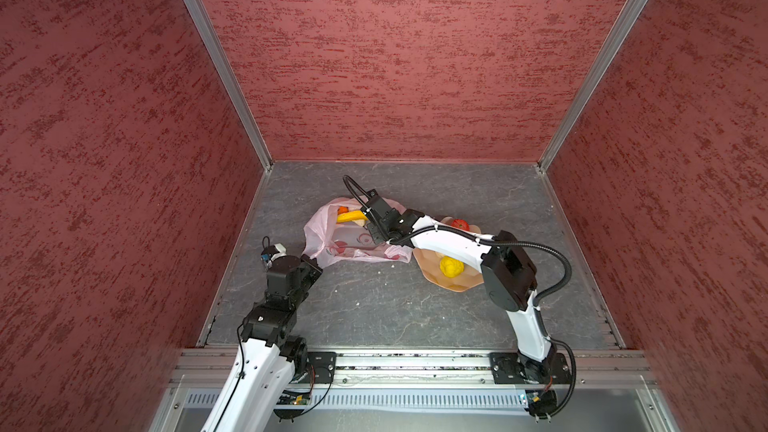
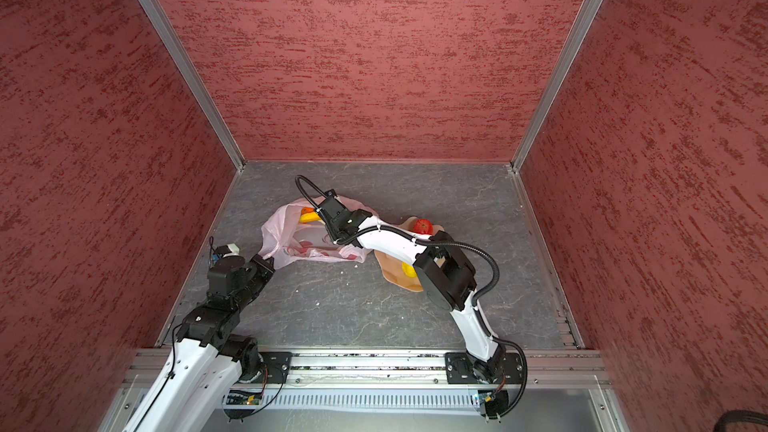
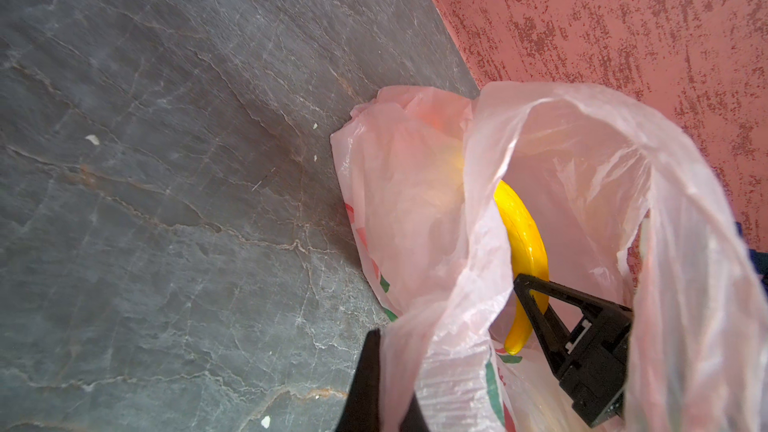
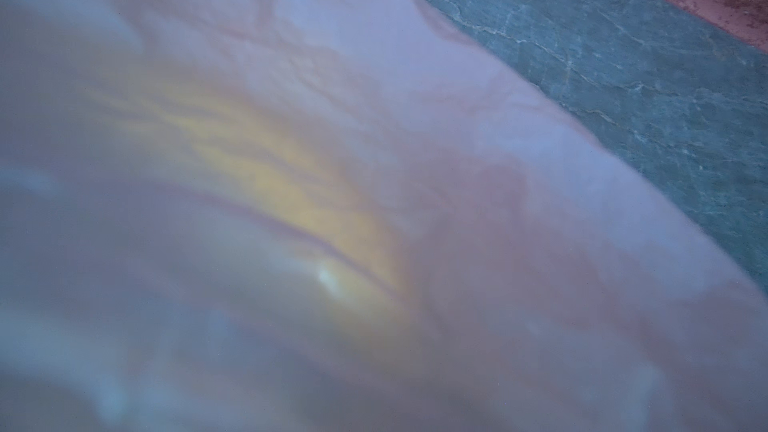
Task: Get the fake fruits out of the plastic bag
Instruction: 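Lift the yellow banana up out of the bag with the right gripper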
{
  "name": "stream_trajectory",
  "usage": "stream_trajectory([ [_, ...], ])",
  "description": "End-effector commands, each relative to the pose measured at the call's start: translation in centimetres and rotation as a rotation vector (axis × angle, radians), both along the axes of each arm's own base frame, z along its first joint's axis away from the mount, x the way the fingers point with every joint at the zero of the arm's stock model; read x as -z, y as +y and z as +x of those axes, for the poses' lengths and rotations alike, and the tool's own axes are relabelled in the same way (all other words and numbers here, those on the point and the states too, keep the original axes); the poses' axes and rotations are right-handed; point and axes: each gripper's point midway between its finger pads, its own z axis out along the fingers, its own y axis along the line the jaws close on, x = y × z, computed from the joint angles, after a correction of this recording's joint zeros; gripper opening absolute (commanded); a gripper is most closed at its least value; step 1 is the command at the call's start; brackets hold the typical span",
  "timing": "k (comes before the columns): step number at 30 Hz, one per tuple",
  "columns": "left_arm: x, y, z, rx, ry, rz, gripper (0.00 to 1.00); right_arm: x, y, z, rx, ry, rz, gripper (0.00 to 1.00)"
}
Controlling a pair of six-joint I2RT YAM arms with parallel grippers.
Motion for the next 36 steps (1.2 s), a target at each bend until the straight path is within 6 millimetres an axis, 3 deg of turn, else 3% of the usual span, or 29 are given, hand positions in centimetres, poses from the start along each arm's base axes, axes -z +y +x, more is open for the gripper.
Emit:
stream_trajectory([
  [1,-1.6,0.9,0.1,-0.022,-0.028,0.046,0.0,-1.9,-0.9,0.3,0.029,-0.041,0.003,0.2],
  [6,-2.0,1.5,0.2,-0.033,-0.028,0.056,0.0,-1.9,-1.5,0.1,0.041,-0.048,0.005,0.2],
  [14,-1.8,2.2,0.2,-0.044,-0.022,0.056,0.0,-3.7,-1.5,-0.6,0.024,-0.074,0.081,0.2],
  [25,0.4,0.2,1.8,0.053,0.055,0.006,0.0,-5.5,0.5,-1.9,-0.088,-0.069,0.172,0.2],
  [36,-1.4,1.2,3.9,0.043,0.035,0.07,0.0,-7.3,0.6,-3.5,-0.154,-0.093,0.193,0.2],
])
